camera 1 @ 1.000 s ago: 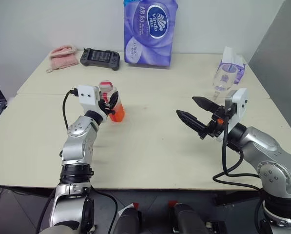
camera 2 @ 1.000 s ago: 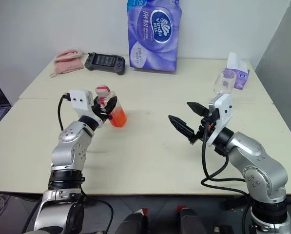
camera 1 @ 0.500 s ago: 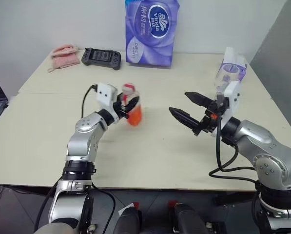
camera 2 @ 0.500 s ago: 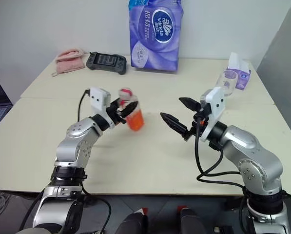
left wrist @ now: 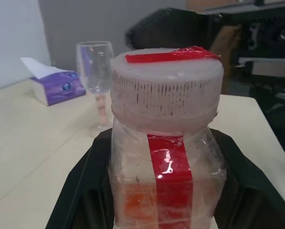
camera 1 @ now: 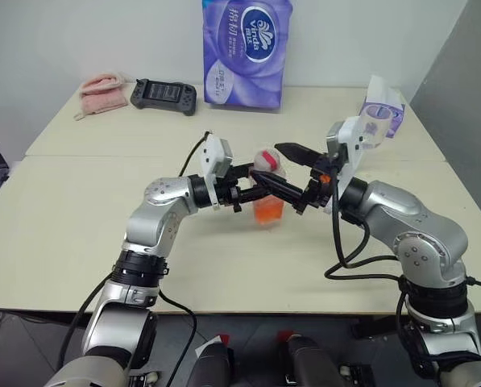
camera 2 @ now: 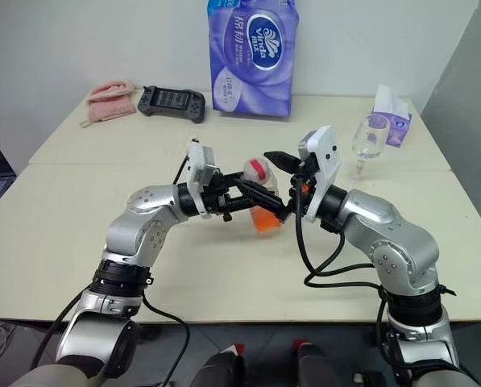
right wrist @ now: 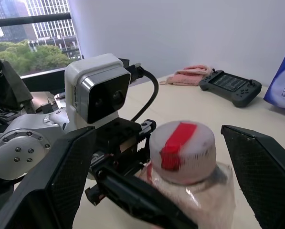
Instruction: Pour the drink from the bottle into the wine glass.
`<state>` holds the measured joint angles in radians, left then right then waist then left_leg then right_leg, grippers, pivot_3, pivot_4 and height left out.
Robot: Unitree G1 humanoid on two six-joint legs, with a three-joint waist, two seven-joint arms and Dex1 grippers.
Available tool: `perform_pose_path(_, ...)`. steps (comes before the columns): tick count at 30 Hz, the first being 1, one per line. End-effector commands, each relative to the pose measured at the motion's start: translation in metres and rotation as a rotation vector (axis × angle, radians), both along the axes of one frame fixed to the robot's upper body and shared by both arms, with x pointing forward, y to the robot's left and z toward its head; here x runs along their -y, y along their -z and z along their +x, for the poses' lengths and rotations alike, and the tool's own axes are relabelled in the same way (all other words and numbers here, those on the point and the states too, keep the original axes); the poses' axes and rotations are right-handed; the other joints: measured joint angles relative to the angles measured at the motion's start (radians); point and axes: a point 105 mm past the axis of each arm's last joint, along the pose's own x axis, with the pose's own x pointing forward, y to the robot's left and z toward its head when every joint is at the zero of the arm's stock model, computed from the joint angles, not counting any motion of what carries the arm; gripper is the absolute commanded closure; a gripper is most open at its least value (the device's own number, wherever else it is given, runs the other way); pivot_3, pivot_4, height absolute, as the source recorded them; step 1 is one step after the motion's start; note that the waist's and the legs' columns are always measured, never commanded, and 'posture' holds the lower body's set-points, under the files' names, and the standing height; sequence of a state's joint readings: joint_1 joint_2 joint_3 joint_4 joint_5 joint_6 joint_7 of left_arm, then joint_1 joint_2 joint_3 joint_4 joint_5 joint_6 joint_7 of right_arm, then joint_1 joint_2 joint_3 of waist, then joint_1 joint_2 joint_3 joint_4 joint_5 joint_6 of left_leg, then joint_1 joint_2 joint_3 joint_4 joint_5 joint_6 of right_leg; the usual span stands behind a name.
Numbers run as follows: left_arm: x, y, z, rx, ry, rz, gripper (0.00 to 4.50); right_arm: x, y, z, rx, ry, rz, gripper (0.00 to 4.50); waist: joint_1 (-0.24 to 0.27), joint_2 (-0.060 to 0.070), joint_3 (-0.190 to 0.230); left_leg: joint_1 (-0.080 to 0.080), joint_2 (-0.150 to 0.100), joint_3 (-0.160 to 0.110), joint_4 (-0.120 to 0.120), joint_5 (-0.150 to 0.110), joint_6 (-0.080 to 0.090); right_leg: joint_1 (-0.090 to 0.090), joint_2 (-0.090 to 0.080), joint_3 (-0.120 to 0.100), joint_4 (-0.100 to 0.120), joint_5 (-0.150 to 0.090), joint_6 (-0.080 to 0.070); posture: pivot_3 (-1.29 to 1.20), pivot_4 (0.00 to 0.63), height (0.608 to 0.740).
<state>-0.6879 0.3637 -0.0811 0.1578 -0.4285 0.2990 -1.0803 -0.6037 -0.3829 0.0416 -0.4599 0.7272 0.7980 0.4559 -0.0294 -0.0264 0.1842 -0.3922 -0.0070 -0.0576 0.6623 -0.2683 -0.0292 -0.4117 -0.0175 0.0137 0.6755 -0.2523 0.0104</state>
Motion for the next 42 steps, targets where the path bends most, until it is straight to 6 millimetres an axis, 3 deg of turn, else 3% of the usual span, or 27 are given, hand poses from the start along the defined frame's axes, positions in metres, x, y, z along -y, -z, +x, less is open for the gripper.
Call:
perform_pose_path(1, 0.006, -0.02, -0.004, 0.086, 0.053, -0.009, 2.43, -0.004, -0.009, -0.003, 0.037, -0.019, 0.0, 0.0, 0.0, 0.0, 0.0, 0.0, 0.0, 0.0, 0.0, 0.0, 0.0, 0.0, 0.0, 0.0, 0.0, 0.0, 0.0, 0.0, 0.15, 0.74)
perform_pose_path(11, 0.008, -0.018, -0.004, 0.091, 0.063, -0.006, 2.43, -0.002, -0.001, 0.01, 0.047, 0.038, -0.054, 0.0, 0.0, 0.0, 0.0, 0.0, 0.0, 0.0, 0.0, 0.0, 0.0, -0.001, 0.0, 0.0, 0.0, 0.0, 0.0, 0.0, 0.15, 0.74)
perform_pose_path(14, 0.007, -0.015, -0.005, 0.088, 0.063, 0.0, 2.43, -0.001, -0.006, 0.011, 0.052, 0.049, -0.025, 0.59, 0.0, 0.0, 0.0, 0.0, 0.0, 0.0, 0.0, 0.0, 0.0, -0.001, 0.0, 0.0, 0.0, 0.0, 0.0, 0.0, 0.15, 0.74)
perform_pose_path(19, 0.007, -0.013, -0.003, 0.084, 0.051, 0.0, 2.43, 0.001, -0.009, 0.012, 0.053, 0.053, -0.003, 2.37, 0.0, 0.0, 0.0, -0.001, 0.0, 0.0, 0.0, 0.0, 0.0, -0.001, 0.0, 0.0, 0.0, 0.0, 0.0, 0.0, 0.15, 0.74)
perform_pose_path(20, 0.007, -0.013, -0.003, 0.085, 0.049, 0.0, 2.43, 0.001, -0.007, 0.012, 0.053, 0.053, -0.01, 2.54, 0.0, 0.0, 0.0, -0.001, 0.0, 0.0, 0.0, 0.0, 0.0, -0.001, 0.0, 0.0, 0.0, 0.0, 0.0, 0.0, 0.15, 0.74)
perform_pose_path(31, 0.01, -0.011, -0.006, 0.085, 0.059, 0.008, 2.43, 0.002, -0.005, 0.01, 0.067, 0.055, -0.025, 2.54, 0.0, 0.0, 0.0, -0.001, 0.0, 0.0, 0.0, 0.0, 0.0, -0.001, 0.0, 0.0, 0.0, 0.0, 0.0, 0.0, 0.15, 0.74)
perform_pose_path(42, 0.01, -0.017, -0.015, 0.096, 0.087, 0.005, 2.43, 0.0, -0.004, 0.008, 0.116, -0.086, -0.095, 2.54, 0.0, 0.0, 0.0, -0.001, 0.0, 0.0, 0.0, 0.0, 0.0, -0.001, 0.0, 0.0, 0.0, 0.0, 0.0, 0.0, 0.15, 0.74)
